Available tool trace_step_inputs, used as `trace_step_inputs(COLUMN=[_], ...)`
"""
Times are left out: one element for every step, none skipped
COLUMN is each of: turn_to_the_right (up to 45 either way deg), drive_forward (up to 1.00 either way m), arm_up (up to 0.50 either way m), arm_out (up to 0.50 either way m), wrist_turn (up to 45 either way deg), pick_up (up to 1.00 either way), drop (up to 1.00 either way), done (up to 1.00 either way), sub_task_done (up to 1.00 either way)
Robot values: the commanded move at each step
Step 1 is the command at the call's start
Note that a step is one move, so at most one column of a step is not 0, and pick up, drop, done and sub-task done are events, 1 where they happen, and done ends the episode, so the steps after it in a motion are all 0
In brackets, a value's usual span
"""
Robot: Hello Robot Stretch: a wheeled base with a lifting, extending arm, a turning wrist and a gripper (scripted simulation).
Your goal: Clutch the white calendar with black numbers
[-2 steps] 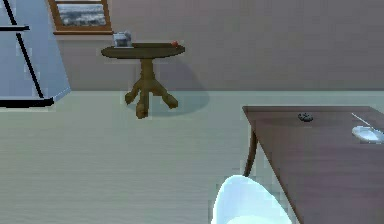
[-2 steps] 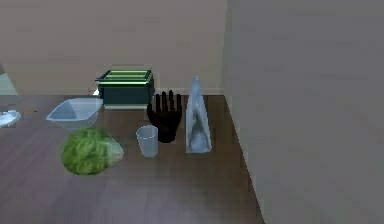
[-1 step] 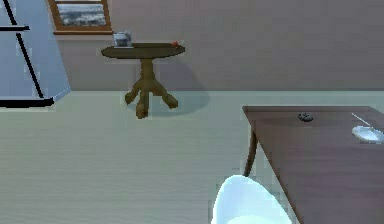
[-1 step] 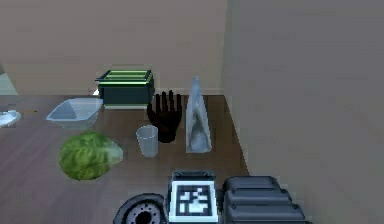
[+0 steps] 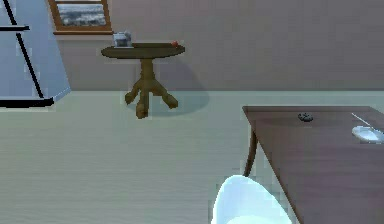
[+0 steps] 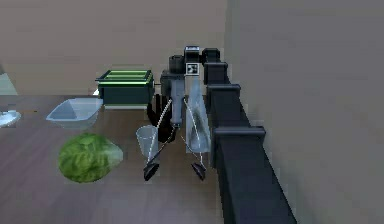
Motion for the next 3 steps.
trace_step_inputs(turn_to_the_right=[0.0, 0.0, 0.0], drive_forward=[0.00, 0.00, 0.00], arm_up=[0.00, 0.00, 0.00], arm_out=[0.00, 0.00, 0.00], wrist_turn=[45.0, 45.0, 45.0], pick_up=[0.00, 0.00, 0.00], drop=[0.00, 0.00, 0.00], done=[0.00, 0.00, 0.00], sub_task_done=[0.00, 0.00, 0.00])
